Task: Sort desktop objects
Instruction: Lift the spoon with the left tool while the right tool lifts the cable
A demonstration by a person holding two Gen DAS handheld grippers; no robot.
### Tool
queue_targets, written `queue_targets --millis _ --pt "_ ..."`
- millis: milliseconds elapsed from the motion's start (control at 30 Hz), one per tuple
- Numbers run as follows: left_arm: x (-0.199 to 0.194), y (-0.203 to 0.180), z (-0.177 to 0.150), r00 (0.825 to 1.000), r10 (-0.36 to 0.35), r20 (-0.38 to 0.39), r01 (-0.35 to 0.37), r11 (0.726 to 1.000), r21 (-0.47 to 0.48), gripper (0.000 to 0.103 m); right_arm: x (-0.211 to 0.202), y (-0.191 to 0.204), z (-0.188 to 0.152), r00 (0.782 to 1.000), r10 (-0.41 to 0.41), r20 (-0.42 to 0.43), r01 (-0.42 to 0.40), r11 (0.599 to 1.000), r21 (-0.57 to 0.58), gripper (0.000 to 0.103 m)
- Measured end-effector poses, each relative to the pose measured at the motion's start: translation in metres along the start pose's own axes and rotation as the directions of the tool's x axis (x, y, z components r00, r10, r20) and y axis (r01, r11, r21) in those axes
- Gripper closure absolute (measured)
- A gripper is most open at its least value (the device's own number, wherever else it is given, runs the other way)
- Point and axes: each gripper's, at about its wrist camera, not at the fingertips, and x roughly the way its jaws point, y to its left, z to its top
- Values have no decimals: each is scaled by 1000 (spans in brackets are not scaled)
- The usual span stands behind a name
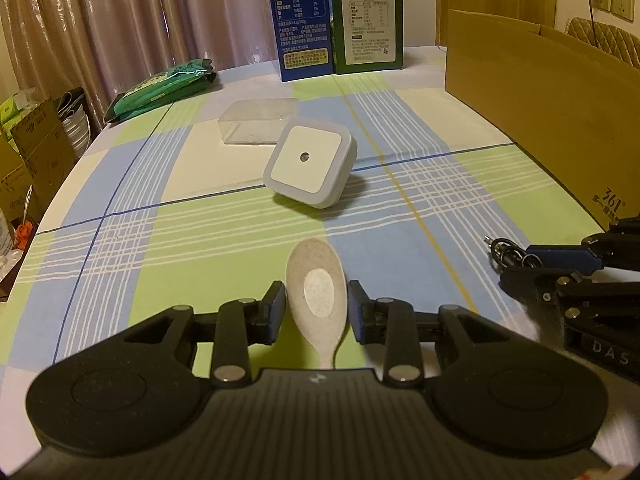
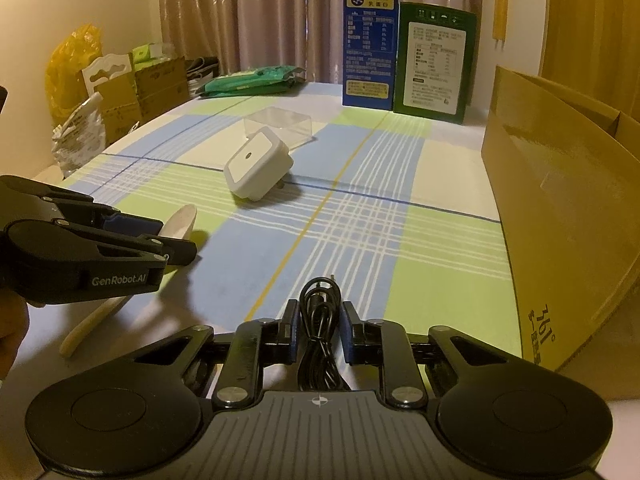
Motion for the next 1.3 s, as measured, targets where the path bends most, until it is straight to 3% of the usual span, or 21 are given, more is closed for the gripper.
queue_targets --millis 267,400,467,633,767,1300 --pt "1 1 0 1000 2 3 -2 1000 -10 74 -3 -3 1 1000 -1 6 1 1000 17 86" --pt "2 9 -1 1000 -9 -4 9 997 -74 63 -4 -3 1 1000 0 5 0 1000 19 86" --pt "3 15 -1 1000 -29 -11 27 993 -114 63 -4 -3 1 1000 -1 5 1 1000 19 86" --pt "1 8 -1 1000 -21 -6 21 997 -73 63 -4 -3 1 1000 -1 5 1 1000 20 86" --pt "1 6 0 999 -42 -9 41 996 -73 75 -4 -3 1 1000 -2 6 2 1000 22 86" --pt "-10 -2 6 999 -46 -9 45 998 -52 76 -13 -4 5 999 -18 30 17 999 30 86"
